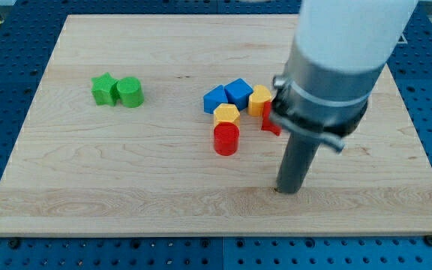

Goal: Push the red circle to the bottom of the red star

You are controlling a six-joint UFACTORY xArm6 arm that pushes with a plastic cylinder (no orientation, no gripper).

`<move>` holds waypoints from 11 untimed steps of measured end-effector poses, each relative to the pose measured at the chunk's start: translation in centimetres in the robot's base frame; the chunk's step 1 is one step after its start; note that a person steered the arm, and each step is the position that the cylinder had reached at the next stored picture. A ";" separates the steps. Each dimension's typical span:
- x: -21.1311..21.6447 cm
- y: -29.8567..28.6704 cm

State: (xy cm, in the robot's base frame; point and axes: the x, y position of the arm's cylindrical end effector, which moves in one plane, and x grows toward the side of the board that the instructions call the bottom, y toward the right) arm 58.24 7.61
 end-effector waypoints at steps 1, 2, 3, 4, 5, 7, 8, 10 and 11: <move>2.2 -5.6; 2.2 -11.9; 0.2 -16.3; -1.8 -16.9; -2.1 -16.4; -5.8 -16.4; -7.2 -15.0; -8.0 -10.3; -8.0 -7.8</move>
